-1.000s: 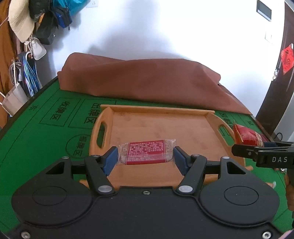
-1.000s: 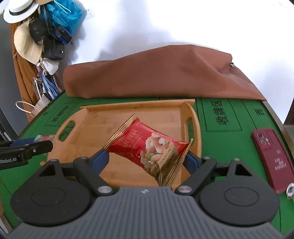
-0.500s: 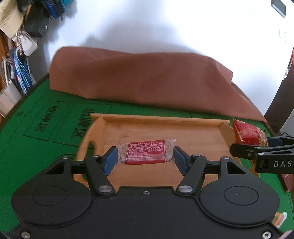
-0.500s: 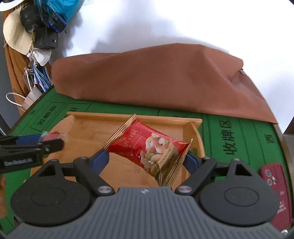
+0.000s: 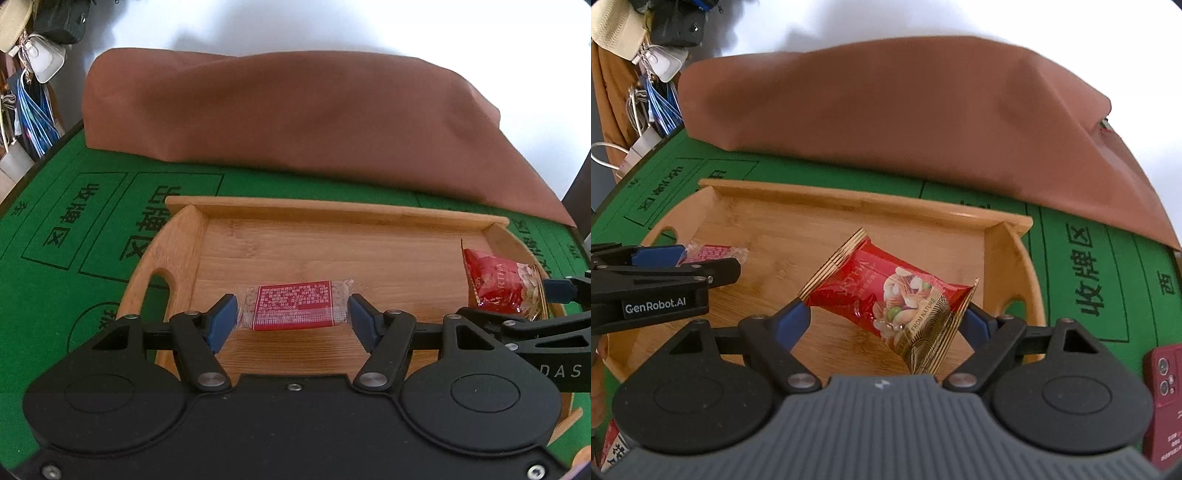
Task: Organize snacks
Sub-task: 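Carry the wafer packet and nut bag onto the wooden tray with both tools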
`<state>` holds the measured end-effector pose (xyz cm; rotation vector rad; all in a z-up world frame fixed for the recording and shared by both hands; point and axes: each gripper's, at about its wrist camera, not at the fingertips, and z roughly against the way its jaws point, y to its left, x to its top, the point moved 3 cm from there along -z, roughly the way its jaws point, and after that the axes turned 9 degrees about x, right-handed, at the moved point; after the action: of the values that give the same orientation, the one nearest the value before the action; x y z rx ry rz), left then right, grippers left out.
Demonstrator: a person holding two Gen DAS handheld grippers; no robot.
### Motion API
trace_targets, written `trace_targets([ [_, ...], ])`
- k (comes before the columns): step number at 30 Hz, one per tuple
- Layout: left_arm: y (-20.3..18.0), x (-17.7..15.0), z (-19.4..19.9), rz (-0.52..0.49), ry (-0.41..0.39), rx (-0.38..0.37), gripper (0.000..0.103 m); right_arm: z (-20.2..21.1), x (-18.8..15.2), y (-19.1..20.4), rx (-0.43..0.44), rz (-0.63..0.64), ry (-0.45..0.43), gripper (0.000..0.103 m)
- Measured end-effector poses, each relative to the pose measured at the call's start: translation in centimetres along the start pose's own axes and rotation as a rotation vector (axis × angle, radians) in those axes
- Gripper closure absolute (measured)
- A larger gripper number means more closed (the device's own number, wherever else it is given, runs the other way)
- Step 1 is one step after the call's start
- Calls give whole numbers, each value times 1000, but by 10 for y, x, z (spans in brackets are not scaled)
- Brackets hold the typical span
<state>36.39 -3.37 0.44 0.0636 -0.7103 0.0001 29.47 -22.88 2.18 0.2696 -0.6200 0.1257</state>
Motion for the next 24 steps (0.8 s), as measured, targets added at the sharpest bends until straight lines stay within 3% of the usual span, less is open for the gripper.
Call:
trace_targets([
  [24, -9, -7, -13, -48, 16, 48, 38, -20, -8, -9, 16, -32, 65, 17],
])
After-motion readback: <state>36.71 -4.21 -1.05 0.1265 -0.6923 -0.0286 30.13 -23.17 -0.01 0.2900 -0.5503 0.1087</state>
